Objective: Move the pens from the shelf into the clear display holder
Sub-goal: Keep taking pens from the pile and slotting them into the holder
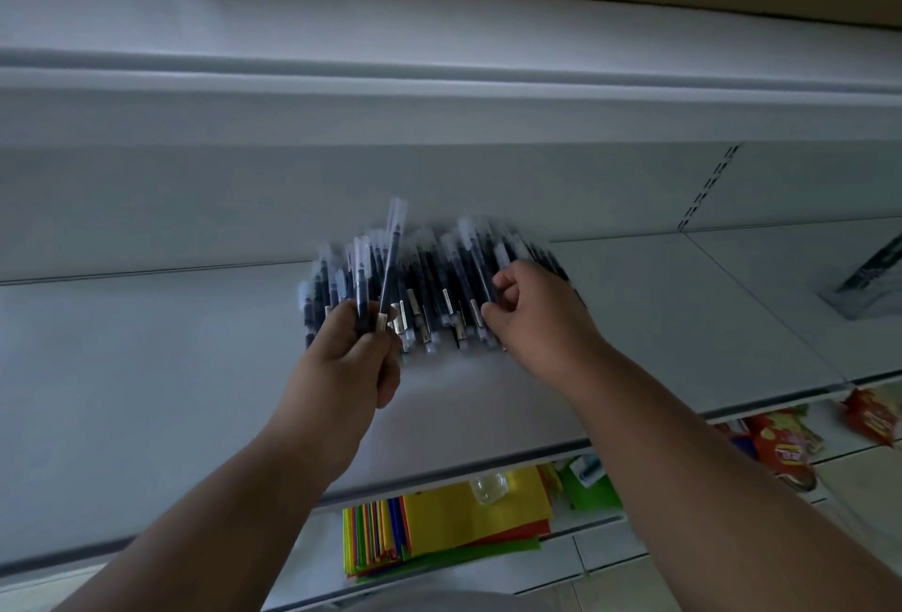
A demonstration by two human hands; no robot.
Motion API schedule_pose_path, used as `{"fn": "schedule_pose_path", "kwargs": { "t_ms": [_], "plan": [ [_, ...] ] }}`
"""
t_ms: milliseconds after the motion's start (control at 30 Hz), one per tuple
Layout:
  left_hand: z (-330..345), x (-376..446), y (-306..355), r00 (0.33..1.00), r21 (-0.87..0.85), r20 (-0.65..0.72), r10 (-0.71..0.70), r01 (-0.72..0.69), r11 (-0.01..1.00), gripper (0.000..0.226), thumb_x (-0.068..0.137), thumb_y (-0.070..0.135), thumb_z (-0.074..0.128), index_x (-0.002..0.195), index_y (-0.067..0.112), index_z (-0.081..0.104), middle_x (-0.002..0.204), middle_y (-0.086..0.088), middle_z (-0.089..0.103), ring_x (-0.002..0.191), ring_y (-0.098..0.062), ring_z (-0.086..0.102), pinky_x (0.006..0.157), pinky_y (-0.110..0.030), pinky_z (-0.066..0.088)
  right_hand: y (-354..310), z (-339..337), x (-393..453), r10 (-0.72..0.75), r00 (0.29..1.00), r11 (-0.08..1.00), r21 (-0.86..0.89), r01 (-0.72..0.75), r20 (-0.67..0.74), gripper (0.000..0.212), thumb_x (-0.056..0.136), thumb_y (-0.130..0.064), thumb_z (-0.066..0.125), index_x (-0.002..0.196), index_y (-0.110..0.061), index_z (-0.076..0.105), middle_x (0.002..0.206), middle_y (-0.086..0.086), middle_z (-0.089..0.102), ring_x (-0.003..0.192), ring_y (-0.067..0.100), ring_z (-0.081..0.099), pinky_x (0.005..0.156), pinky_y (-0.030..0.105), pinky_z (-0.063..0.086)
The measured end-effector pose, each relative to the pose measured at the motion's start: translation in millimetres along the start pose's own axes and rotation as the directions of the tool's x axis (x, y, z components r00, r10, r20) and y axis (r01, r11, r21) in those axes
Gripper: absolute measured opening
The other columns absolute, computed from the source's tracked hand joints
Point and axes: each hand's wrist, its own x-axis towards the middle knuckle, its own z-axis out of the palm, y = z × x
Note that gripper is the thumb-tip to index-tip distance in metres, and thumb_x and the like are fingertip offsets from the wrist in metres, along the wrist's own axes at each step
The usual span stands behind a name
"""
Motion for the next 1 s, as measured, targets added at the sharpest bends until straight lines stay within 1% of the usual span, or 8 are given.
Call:
{"fn": "schedule_pose_path", "kwargs": {
  "t_ms": [133,233,367,433,533,733,867,1000],
  "plan": [
    [15,-1,4,0.998,-0.140,0.057,-0.016,0.024,0.990,0.009,0.102,0.003,0.041,0.100,0.005,0.049,0.058,0.004,0.034,0.052,-0.013,0.026,0.049,-0.031,0.020,2,-10,-9,-0.005,1.000,0.969,0.246,0.009,-0.016,0.032,0.091,-0.019,0.066,0.114,-0.025,0.044,0.097,-0.003,0.062,0.083,0.013,0.064,0.060,0.022,0.051],
    [31,-2,2,0.996,-0.143,0.089,-0.006,0.019,0.989,0.015,0.103,0.006,0.042,0.109,0.003,0.056,0.059,0.001,0.034,0.053,-0.014,0.027,0.048,-0.028,0.024,9,-25,-19,0.029,0.999,0.949,0.314,-0.015,-0.038,0.024,0.090,-0.019,0.064,0.101,-0.029,0.046,0.095,0.005,0.066,0.078,0.021,0.068,0.059,0.035,0.055],
    [60,-4,0,0.989,-0.076,0.144,-0.027,0.038,0.996,0.019,0.099,0.000,0.042,0.094,0.008,0.058,0.063,-0.002,0.047,0.053,-0.016,0.034,0.049,-0.029,0.027,22,-53,-36,0.086,0.992,0.848,0.529,-0.026,-0.091,0.008,0.096,-0.019,0.057,0.092,-0.017,0.051,0.082,0.007,0.070,0.061,0.020,0.067,0.051,0.024,0.045],
    [79,-5,0,0.981,-0.111,0.183,-0.070,0.092,0.990,0.019,0.096,-0.002,0.043,0.087,0.010,0.055,0.061,-0.001,0.044,0.050,-0.014,0.030,0.046,-0.026,0.022,32,-69,-46,0.092,0.988,0.812,0.583,-0.001,-0.127,0.016,0.099,-0.023,0.055,0.087,-0.013,0.053,0.072,0.005,0.069,0.058,0.022,0.067,0.051,0.024,0.045],
    [114,-5,2,0.962,-0.169,0.245,-0.120,0.164,0.972,0.022,0.099,0.004,0.047,0.081,0.014,0.052,0.056,0.003,0.035,0.046,-0.010,0.024,0.040,-0.021,0.019,56,-93,-57,0.085,0.976,0.809,0.586,0.050,-0.201,0.014,0.097,-0.016,0.058,0.085,-0.009,0.055,0.066,0.005,0.067,0.055,0.018,0.063,0.054,0.029,0.046],
    [211,-13,-9,0.956,-0.060,0.286,-0.070,0.091,0.994,0.016,0.102,0.009,0.045,0.092,0.012,0.057,0.059,0.000,0.040,0.048,-0.013,0.029,0.047,-0.027,0.022,128,-152,-78,0.122,0.944,0.800,0.594,0.090,-0.307,0.018,0.093,-0.001,0.056,0.093,-0.019,0.051,0.090,0.014,0.066,0.058,0.019,0.060,0.054,0.021,0.045],
    [296,-27,-15,0.945,-0.092,0.314,-0.091,0.125,0.988,0.017,0.102,0.007,0.043,0.092,0.011,0.057,0.063,-0.003,0.042,0.045,-0.013,0.029,0.042,-0.023,0.023,191,-205,-92,0.111,0.933,0.825,0.556,0.105,-0.342,0.014,0.102,-0.018,0.047,0.094,-0.012,0.056,0.086,0.009,0.067,0.060,0.020,0.059,0.056,0.025,0.046],
    [380,-45,-23,0.944,-0.120,0.324,-0.068,0.112,0.986,0.019,0.103,0.013,0.043,0.099,0.013,0.061,0.064,-0.005,0.044,0.048,-0.016,0.028,0.046,-0.027,0.023,257,-261,-105,0.097,0.916,0.930,0.362,0.056,-0.389,0.023,0.102,-0.035,0.045,0.089,-0.023,0.060,0.075,0.002,0.069,0.065,0.016,0.065,0.066,0.049,0.054]
  ]
}}
